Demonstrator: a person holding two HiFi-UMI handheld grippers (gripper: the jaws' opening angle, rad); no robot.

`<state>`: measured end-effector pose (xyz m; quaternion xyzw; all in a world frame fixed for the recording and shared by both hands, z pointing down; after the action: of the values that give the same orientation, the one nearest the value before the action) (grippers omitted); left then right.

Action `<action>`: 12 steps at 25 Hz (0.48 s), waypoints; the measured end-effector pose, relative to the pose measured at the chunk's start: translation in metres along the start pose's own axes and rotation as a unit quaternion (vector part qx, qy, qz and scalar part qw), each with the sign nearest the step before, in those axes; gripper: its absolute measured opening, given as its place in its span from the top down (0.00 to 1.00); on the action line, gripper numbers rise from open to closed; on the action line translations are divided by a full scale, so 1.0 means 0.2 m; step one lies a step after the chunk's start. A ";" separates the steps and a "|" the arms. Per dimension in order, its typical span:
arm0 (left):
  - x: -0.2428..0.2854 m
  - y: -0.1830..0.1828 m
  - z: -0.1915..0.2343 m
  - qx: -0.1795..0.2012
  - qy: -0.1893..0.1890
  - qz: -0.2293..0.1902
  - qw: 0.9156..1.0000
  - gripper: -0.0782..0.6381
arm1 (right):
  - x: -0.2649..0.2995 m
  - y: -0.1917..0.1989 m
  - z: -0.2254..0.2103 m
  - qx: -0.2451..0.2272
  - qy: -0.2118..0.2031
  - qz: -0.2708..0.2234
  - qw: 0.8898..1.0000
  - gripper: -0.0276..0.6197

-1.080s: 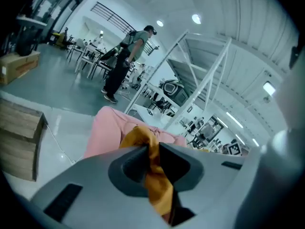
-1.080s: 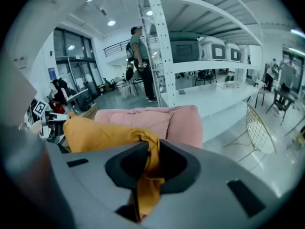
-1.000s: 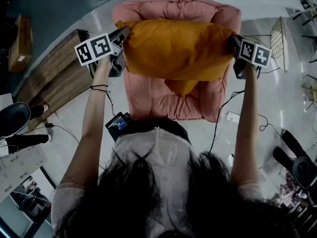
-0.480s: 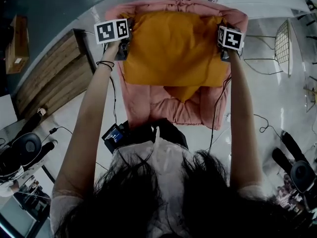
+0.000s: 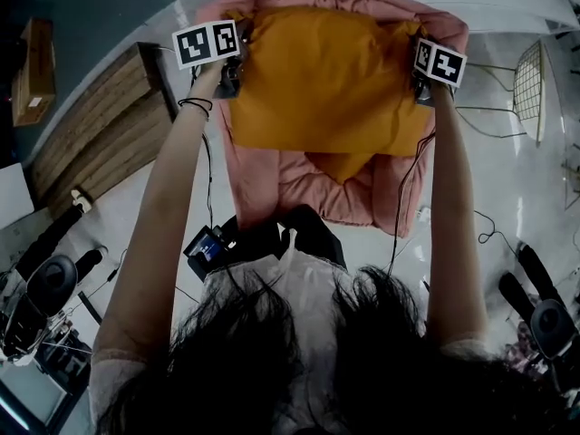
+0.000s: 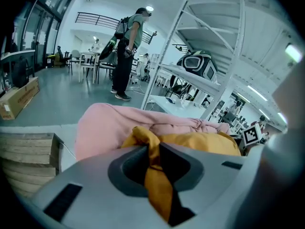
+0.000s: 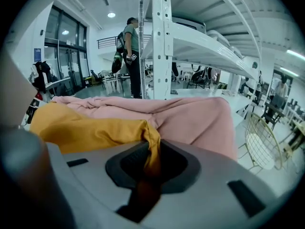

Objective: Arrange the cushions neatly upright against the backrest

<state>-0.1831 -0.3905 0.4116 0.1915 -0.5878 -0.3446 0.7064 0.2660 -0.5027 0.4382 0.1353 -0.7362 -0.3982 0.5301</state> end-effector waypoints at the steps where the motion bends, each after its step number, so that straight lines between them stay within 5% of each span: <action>1: 0.01 0.00 0.00 0.000 0.000 0.001 1.000 0.79 | 0.01 0.00 0.00 -0.001 0.001 0.001 1.000 0.85; 12: -0.06 0.05 0.06 -0.025 0.025 -0.032 0.999 0.78 | -0.08 0.03 0.08 -0.030 0.035 -0.002 0.999 0.85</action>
<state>-0.1918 -0.3728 0.4129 0.2014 -0.5546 -0.3766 0.7142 0.2589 -0.4809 0.4296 0.1348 -0.7045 -0.4161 0.5589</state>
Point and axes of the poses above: the fingertips, and each gripper's own axes: x forward along the fingers, z to its left, y out of its underside, the point moved 10 cm from there along -x, backward along the fingers, and after that the axes turned 10 degrees about -y, right-handed, at the moved point
